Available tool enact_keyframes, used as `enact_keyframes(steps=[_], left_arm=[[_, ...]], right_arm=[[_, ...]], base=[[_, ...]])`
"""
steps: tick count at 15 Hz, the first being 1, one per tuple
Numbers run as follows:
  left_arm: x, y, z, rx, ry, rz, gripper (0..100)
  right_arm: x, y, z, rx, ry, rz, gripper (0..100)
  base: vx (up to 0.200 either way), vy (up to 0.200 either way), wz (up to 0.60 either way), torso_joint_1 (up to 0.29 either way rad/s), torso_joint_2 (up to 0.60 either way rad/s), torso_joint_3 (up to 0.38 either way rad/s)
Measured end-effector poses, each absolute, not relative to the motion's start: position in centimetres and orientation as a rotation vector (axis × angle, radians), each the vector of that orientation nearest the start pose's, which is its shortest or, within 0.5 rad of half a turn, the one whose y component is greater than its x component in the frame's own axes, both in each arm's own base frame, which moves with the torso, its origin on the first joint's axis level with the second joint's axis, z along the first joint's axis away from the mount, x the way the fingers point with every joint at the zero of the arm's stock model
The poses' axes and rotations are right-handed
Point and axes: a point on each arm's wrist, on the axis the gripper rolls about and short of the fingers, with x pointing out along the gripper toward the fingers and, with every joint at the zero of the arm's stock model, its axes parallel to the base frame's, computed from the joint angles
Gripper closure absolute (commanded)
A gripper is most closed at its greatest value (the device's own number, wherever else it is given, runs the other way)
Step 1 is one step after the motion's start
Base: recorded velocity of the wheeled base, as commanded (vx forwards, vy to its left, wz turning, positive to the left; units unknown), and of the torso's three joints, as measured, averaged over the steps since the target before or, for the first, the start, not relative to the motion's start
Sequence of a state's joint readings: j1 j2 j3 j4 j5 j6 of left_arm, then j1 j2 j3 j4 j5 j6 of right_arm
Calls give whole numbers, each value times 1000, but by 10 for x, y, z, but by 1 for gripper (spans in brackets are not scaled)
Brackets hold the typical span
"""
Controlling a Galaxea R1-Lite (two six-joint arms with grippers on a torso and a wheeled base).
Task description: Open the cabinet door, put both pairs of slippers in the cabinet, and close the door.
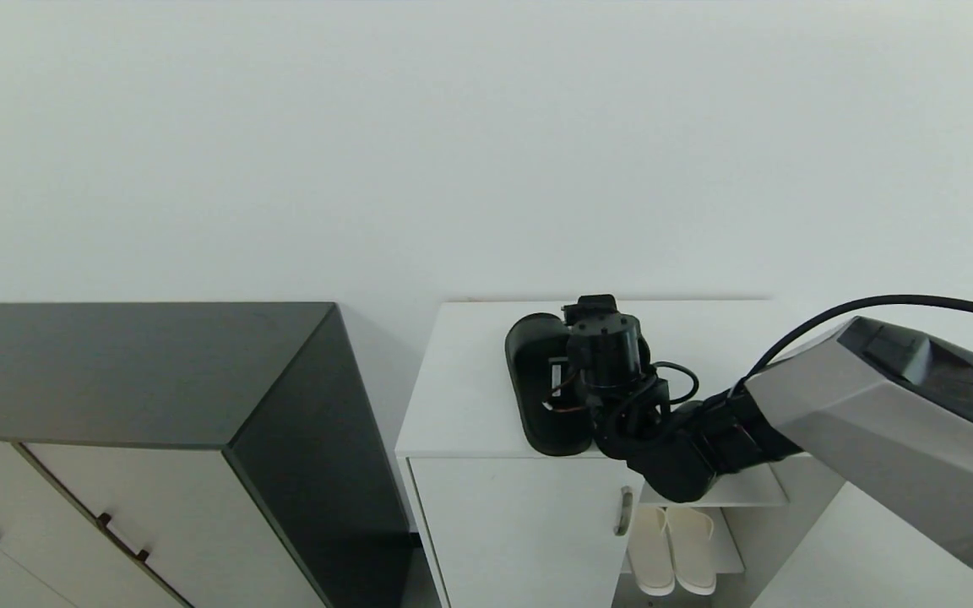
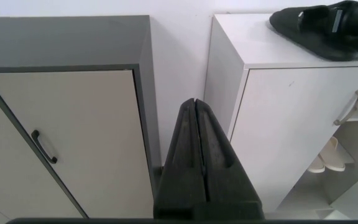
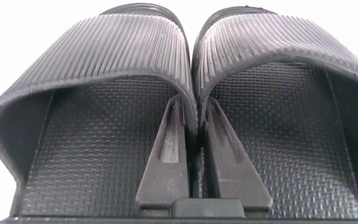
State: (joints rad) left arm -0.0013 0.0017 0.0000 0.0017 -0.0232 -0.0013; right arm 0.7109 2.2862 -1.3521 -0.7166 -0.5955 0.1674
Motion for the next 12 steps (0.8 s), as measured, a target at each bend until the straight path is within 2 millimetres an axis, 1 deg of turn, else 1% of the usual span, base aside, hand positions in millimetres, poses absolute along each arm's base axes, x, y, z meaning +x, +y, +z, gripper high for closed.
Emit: enact_keyframes(steps=[2,4,7,9,12], left_arm=[[-23,0,75,-1,3,-24,100],[-23,0,75,-1,3,-24,100],[-23,0,75,-1,3,-24,100],[-23,0,75,-1,3,-24,100],[-23,0,75,-1,3,-24,100]], right_arm=[[346,285,114,30,194,129,100],[332,277,120,22,210,159,100],[300,265,127,9,232,202,100],[276,259,138,6,232,234,100],[257,251,148,8,226,259,100]], base=[[0,0,0,0,0,0],[0,0,0,0,0,0],[0,0,0,0,0,0],[0,0,0,0,0,0],[0,0,0,0,0,0]])
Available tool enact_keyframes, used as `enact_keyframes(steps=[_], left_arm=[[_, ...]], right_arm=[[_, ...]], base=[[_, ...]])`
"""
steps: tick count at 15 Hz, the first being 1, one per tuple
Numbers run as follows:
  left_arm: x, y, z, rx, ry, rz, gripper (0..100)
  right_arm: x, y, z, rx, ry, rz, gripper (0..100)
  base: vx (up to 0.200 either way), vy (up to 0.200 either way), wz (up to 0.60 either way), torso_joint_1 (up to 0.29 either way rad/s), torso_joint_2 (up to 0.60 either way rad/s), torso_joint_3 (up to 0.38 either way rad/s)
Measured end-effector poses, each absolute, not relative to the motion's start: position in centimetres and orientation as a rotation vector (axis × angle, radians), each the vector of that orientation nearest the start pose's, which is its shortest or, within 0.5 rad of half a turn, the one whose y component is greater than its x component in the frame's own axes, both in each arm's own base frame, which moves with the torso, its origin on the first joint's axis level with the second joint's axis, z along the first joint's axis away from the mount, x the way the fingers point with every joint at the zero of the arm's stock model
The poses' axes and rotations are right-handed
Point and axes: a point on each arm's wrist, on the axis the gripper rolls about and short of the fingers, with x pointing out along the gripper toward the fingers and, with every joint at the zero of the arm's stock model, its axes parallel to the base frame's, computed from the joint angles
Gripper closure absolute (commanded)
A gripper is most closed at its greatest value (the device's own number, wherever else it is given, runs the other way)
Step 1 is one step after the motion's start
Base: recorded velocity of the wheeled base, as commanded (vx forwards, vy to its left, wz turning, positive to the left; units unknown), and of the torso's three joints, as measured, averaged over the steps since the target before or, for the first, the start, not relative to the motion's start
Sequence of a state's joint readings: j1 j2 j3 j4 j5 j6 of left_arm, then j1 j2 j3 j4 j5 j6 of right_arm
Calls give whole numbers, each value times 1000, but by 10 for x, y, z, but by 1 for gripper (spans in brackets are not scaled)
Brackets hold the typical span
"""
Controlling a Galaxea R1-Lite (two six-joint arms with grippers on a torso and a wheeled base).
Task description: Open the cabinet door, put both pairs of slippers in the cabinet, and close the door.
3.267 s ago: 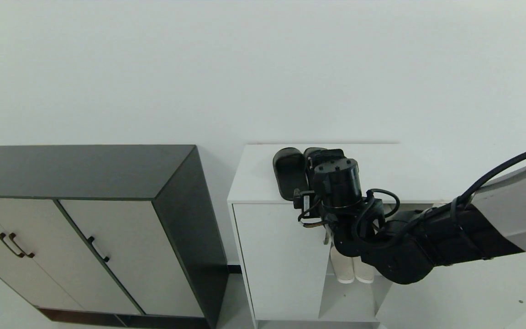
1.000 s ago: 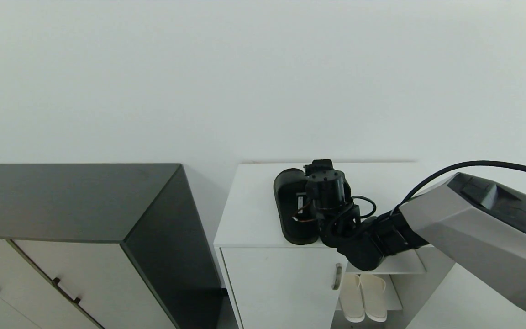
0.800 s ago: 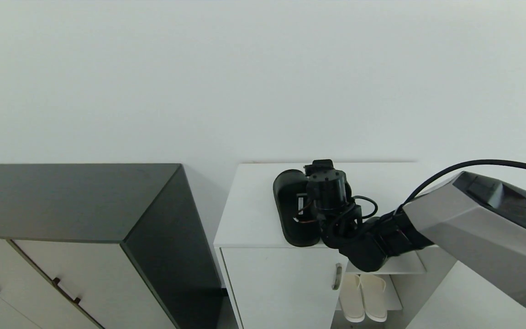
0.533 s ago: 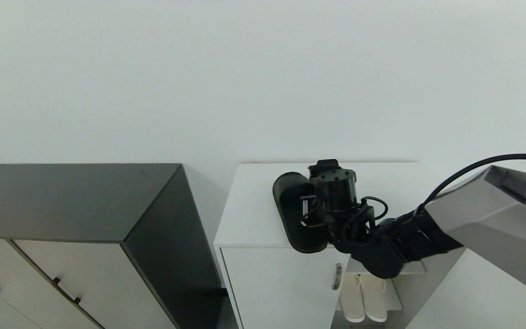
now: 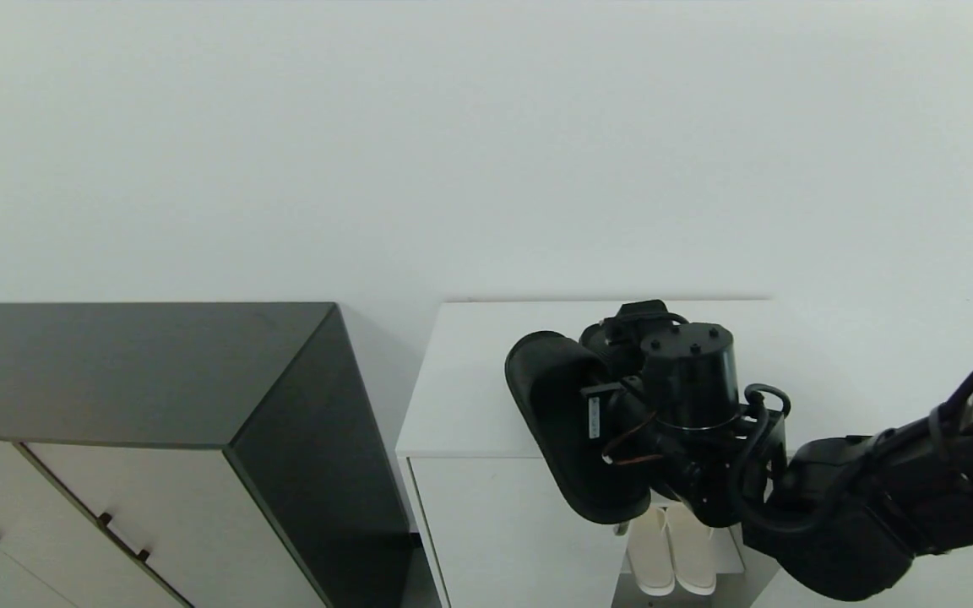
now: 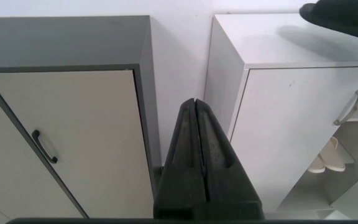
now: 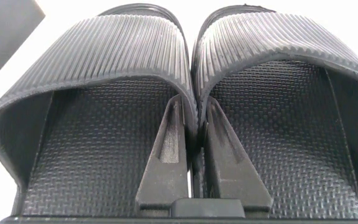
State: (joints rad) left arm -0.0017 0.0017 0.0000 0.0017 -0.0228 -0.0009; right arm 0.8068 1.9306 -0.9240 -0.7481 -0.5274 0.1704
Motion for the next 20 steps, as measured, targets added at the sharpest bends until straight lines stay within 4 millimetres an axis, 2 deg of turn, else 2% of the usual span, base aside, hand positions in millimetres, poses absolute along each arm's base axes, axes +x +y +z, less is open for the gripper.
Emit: enact_keyframes(steps=[3,8,20], left_arm=[[-23,0,75,0,3,-24,100],[-23,0,75,0,3,-22,100],[-23,0,75,0,3,-24,100]], right_arm=[[247,251,149,2,229,276,100],[243,259,150,6,222,299,100],[235,265,147,-4,228,318,100]], base=[[0,0,0,0,0,0],[0,0,0,0,0,0],[-200,0,0,2,3,4]])
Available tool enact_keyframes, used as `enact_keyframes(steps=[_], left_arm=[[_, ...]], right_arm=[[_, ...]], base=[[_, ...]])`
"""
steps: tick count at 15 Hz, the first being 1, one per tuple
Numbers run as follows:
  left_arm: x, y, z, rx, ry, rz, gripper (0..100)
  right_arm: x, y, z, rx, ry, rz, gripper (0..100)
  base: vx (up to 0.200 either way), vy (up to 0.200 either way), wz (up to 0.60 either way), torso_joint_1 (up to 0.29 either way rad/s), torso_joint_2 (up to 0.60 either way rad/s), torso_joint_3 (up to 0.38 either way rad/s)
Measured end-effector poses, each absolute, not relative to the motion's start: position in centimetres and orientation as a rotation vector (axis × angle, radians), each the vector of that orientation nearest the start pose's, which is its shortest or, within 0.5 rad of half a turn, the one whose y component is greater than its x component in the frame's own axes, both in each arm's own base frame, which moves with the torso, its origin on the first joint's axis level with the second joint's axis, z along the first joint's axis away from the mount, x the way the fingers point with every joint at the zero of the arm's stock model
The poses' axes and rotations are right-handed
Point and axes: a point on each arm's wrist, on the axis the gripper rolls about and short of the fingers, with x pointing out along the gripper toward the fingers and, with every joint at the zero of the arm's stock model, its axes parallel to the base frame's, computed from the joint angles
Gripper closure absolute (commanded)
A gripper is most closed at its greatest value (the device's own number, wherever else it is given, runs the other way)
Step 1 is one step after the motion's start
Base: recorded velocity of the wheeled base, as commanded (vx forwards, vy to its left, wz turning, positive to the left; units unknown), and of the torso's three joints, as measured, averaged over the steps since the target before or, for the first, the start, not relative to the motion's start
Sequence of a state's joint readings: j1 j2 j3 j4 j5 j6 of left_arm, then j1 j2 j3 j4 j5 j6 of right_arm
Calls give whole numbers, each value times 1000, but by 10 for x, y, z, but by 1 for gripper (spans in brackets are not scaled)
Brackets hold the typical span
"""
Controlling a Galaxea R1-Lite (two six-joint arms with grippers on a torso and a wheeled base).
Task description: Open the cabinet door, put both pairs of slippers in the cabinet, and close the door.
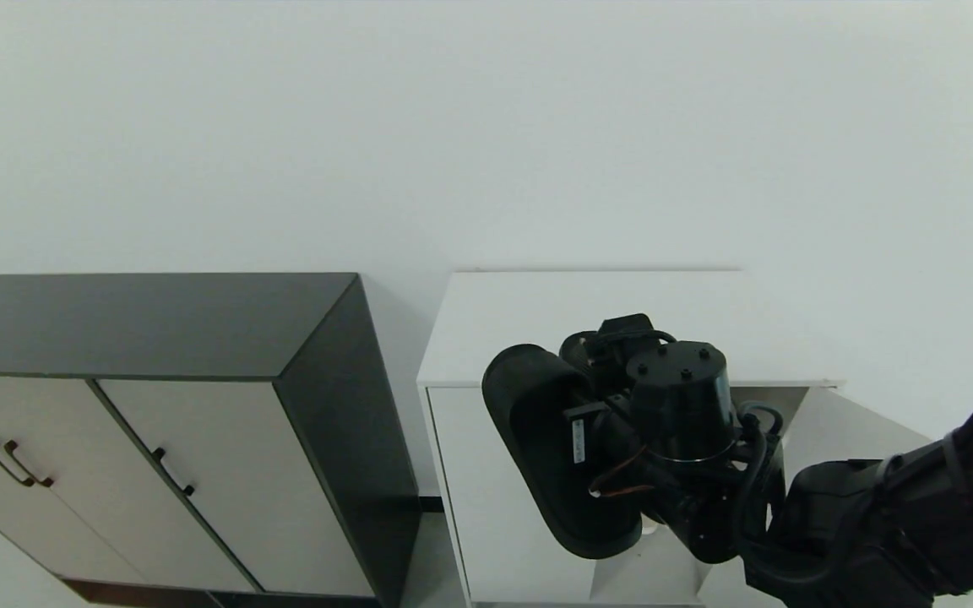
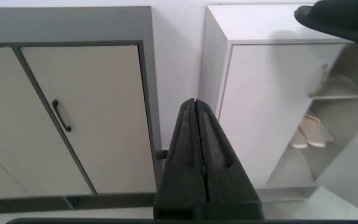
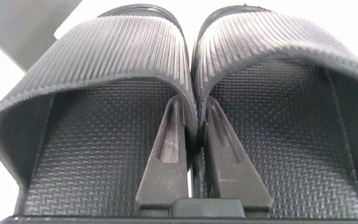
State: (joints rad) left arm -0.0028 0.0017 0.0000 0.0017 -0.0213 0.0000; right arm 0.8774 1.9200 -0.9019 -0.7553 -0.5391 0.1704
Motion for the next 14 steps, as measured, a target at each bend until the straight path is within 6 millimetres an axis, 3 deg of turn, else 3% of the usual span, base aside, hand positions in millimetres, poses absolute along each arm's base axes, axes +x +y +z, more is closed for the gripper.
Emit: enact_keyframes(steps=[3,14], left_arm=[[-23,0,75,0,3,-23,100],[-23,0,75,-1,3,-23,100]], right_arm=[[234,265,144,-13,237,319,100],[232,264,137,-22,247,320,100]], base=[[-200,0,0,1,4,1],[0,0,0,0,0,0]])
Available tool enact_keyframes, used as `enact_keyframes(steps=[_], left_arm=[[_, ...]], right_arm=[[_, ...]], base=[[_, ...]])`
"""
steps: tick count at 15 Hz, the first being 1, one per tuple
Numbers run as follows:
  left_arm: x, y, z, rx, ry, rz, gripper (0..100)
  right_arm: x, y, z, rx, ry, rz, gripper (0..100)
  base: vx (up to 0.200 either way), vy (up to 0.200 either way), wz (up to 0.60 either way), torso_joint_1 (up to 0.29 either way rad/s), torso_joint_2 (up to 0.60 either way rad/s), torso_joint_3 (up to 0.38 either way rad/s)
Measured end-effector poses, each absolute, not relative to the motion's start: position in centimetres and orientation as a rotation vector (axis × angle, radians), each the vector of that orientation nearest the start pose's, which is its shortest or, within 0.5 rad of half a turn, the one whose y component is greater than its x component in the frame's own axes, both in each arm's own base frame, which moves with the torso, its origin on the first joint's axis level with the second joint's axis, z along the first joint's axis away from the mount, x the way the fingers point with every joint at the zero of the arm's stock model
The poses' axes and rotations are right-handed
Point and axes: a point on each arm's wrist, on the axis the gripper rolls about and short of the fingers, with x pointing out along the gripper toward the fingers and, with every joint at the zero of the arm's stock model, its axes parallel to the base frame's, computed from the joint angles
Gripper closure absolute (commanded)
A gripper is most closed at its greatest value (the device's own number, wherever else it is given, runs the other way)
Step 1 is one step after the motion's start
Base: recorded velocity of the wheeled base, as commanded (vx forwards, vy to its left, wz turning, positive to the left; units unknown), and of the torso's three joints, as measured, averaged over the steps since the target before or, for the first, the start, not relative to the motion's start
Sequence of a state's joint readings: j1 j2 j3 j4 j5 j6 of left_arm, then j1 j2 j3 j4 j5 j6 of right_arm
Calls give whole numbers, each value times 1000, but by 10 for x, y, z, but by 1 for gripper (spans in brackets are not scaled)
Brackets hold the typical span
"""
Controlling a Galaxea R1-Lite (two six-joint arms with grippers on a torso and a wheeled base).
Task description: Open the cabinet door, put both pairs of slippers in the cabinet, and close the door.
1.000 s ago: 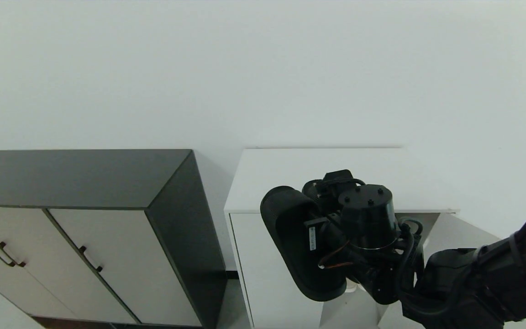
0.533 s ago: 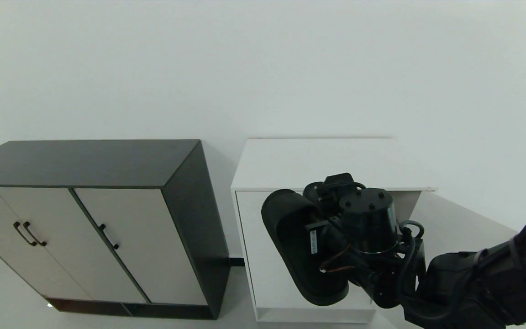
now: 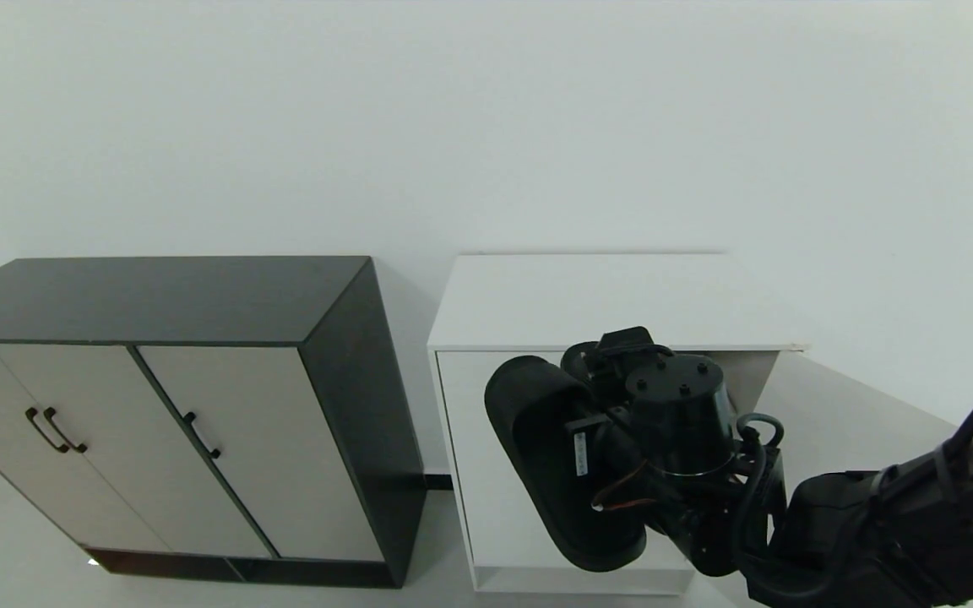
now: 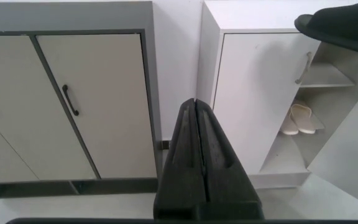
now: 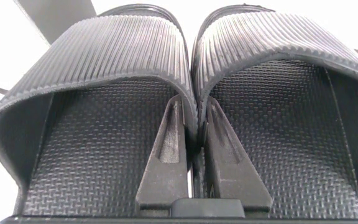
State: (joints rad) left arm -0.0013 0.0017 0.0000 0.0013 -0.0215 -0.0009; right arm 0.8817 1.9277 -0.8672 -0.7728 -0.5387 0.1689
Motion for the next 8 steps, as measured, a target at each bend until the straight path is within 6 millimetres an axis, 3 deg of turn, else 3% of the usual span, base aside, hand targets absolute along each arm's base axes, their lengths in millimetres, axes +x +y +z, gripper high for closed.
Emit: enact_keyframes(steps=[1,8], left_arm=[[-23,0,75,-1,3,-23,100],[-23,0,75,0,3,-23,100]], right_arm=[[231,264,137,-24,248,324,100],[230,263,133,-26,252,326,100]], base=[[0,0,0,0,0,0],[0,-200,0,0,3,1]])
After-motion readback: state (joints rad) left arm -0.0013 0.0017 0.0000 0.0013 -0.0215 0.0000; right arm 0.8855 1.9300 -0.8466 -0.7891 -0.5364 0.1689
